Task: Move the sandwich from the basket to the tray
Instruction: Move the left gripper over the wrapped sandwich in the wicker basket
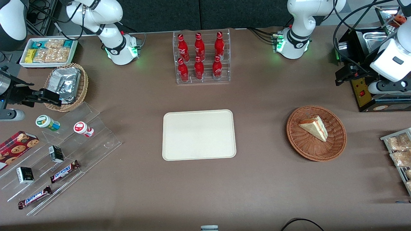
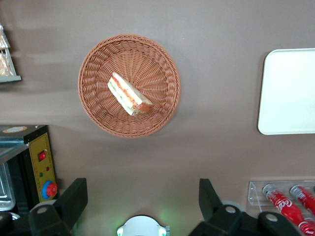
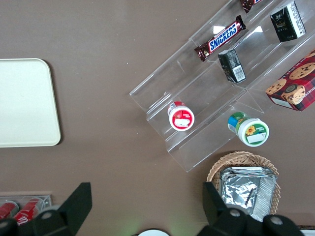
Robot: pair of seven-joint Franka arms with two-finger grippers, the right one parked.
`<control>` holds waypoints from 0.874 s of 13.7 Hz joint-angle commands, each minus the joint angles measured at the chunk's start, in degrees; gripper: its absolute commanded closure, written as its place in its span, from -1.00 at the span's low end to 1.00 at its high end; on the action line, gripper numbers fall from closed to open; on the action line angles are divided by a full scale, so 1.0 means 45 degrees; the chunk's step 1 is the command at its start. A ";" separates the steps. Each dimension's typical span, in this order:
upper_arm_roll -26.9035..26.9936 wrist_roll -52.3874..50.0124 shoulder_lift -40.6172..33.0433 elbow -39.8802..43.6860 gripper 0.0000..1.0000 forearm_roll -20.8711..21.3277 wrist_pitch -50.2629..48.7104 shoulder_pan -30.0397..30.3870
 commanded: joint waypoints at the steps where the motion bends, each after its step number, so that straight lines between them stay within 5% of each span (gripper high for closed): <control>1: -0.0095 0.0341 0.0163 0.0361 -1.00 0.0013 -0.0258 0.0175; 4: -0.0076 -0.0244 0.0454 0.0419 -1.00 0.0343 -0.0199 0.0097; 7: -0.0056 -0.0811 0.1020 -0.0029 -1.00 0.1672 -0.0043 0.0136; 12: 0.0178 -0.2776 0.1335 -0.1919 -1.00 0.1674 0.2216 0.0234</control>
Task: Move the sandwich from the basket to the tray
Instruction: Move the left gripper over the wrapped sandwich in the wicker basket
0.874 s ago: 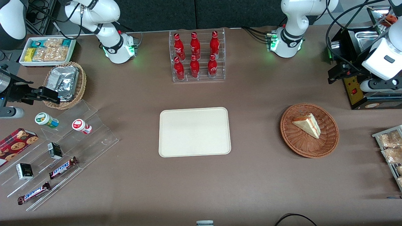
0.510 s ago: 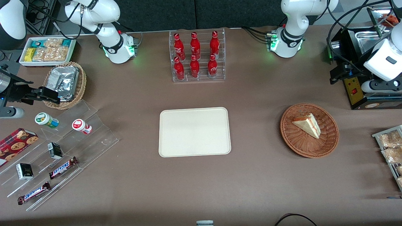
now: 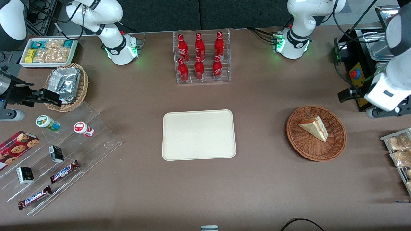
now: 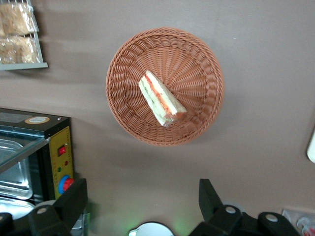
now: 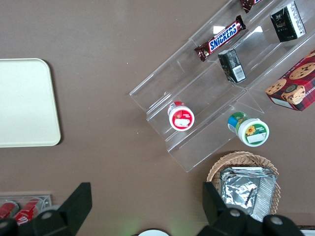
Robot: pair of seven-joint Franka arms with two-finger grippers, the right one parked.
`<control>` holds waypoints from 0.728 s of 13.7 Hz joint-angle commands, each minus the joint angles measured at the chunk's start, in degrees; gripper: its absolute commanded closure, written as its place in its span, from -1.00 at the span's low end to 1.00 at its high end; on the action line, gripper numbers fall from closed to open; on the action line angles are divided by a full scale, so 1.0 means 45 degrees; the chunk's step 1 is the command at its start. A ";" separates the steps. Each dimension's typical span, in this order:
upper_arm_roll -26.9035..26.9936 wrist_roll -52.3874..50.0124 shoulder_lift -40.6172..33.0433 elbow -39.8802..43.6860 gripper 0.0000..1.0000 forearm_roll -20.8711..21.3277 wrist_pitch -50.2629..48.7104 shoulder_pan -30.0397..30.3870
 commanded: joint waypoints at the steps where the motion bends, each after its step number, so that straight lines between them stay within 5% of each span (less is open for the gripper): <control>1: -0.0071 -0.2173 -0.0220 -0.1735 -1.00 0.0184 0.1747 0.0141; 10: -0.0051 -0.8236 -0.0631 -0.6679 -1.00 -0.0031 0.7785 0.0590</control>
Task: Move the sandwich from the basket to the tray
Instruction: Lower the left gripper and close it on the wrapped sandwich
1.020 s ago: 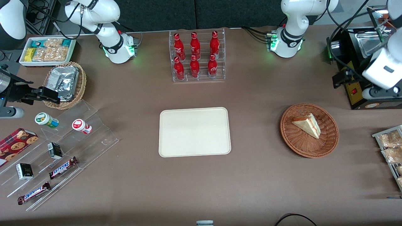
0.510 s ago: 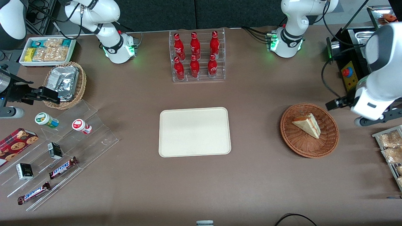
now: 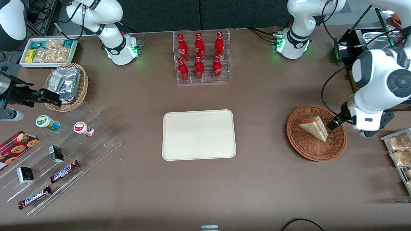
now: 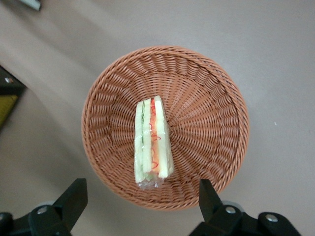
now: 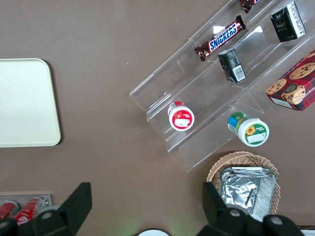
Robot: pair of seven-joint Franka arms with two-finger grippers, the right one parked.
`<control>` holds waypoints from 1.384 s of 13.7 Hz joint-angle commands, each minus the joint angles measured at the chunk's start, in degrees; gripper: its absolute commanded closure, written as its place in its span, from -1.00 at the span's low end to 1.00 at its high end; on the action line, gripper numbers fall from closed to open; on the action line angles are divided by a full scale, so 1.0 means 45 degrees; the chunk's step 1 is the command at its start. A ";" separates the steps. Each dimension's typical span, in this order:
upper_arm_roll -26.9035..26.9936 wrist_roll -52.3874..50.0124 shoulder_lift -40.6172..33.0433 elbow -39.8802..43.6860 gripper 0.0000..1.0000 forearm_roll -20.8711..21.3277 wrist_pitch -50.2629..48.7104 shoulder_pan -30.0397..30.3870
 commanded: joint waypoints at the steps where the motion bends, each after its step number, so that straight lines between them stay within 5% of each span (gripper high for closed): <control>1: -0.0123 -0.0894 -0.0614 -0.1813 -1.00 -0.0040 0.1491 0.0102; 10: -0.0103 -0.1733 -0.0458 -0.4902 -1.00 0.0019 0.6101 0.0531; 19: -0.0123 -0.2612 0.0713 -0.5061 -0.93 -0.0021 0.7922 0.0493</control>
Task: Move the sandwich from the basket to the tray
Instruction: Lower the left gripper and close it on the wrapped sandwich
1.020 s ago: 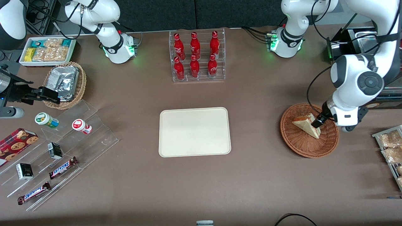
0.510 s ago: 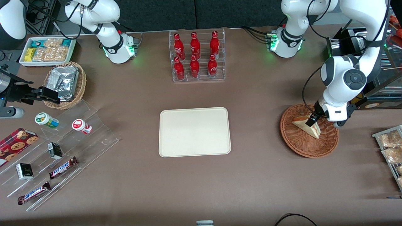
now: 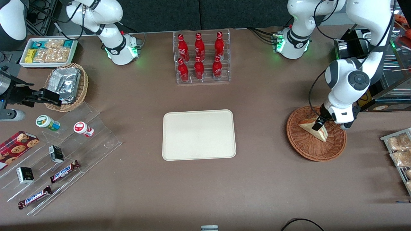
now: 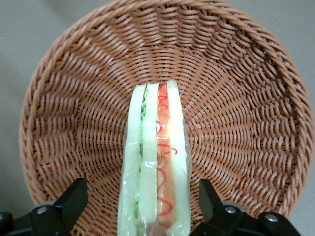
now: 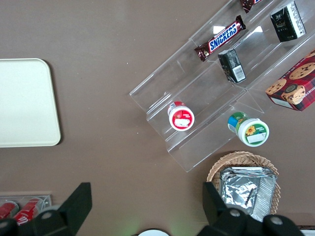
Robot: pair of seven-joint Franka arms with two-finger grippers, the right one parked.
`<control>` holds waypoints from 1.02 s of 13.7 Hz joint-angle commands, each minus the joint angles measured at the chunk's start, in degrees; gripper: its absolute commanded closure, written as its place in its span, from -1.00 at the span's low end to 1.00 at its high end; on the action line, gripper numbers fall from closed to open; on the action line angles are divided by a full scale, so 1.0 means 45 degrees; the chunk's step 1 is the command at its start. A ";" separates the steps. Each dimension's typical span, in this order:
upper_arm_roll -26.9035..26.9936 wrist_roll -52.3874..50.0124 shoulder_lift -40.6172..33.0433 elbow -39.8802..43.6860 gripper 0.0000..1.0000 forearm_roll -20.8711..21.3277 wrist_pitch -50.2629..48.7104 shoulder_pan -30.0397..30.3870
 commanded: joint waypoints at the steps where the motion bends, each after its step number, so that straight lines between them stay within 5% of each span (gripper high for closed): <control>1: -0.0081 -0.0286 0.0131 -0.0027 -0.88 -0.0006 0.0329 0.0034; 7: -0.0159 -0.1554 0.0365 0.0208 0.53 -0.0026 0.0505 -0.0142; 11: -0.0411 -0.1478 0.0152 0.0636 0.63 0.0013 0.0020 -0.0220; 14: -0.0937 -0.1069 -0.0375 0.1804 0.63 0.0228 -0.2842 -0.0240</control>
